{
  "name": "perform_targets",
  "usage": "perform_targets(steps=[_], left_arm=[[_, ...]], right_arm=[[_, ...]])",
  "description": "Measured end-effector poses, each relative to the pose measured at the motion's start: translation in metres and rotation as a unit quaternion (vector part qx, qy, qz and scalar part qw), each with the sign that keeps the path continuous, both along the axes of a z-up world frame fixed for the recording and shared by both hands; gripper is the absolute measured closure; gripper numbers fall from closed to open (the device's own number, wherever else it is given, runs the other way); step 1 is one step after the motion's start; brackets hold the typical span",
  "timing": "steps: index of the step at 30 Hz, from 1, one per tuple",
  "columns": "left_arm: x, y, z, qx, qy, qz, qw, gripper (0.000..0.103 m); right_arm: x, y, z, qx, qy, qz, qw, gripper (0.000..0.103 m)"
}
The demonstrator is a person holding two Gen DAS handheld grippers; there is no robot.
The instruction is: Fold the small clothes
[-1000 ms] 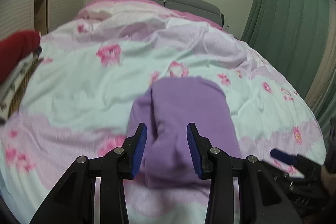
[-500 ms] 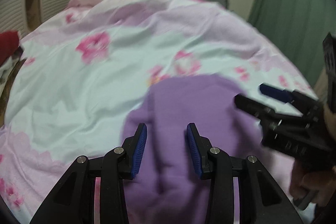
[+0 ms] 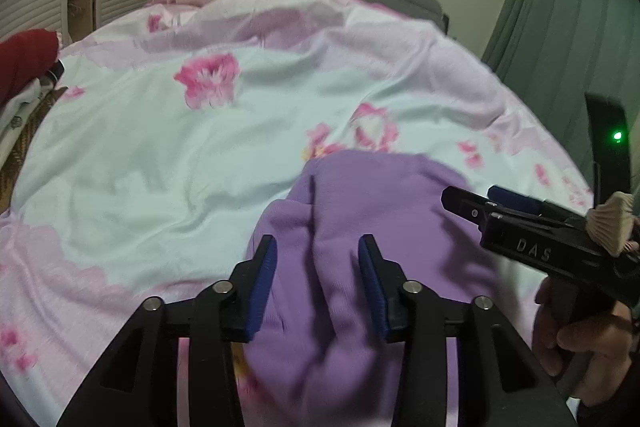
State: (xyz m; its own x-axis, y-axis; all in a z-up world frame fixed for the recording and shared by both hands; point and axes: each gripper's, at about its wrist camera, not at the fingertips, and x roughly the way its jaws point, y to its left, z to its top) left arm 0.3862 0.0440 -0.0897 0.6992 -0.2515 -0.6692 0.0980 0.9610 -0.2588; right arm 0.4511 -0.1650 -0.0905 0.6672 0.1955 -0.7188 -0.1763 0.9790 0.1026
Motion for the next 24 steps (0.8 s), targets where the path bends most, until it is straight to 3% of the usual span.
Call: perform_targets(steps=[2, 5, 8, 18, 24], left_arm=[[-0.015, 0.007, 0.009, -0.003, -0.005, 0.003, 1.0000, 0.041], [-0.032, 0.024, 0.011, -0.022, 0.009, 0.026, 0.9994, 0.031], [-0.045, 0.034, 0.003, -0.046, 0.032, 0.040, 0.9976, 0.026], [-0.057, 0.018, -0.018, -0.082, 0.066, 0.041, 0.9936, 0.022], [-0.057, 0.021, -0.038, -0.147, 0.090, 0.049, 0.9838, 0.020]], right_arm=[[-0.012, -0.016, 0.008, 0.050, 0.007, -0.006, 0.999, 0.026], [-0.031, -0.033, 0.012, 0.099, 0.021, -0.013, 0.995, 0.025], [-0.051, -0.043, 0.008, 0.130, 0.030, -0.017, 0.991, 0.018], [-0.064, -0.050, -0.025, 0.230, 0.098, -0.012, 0.968, 0.017], [-0.057, -0.051, -0.037, 0.250, 0.113, -0.005, 0.962, 0.017]])
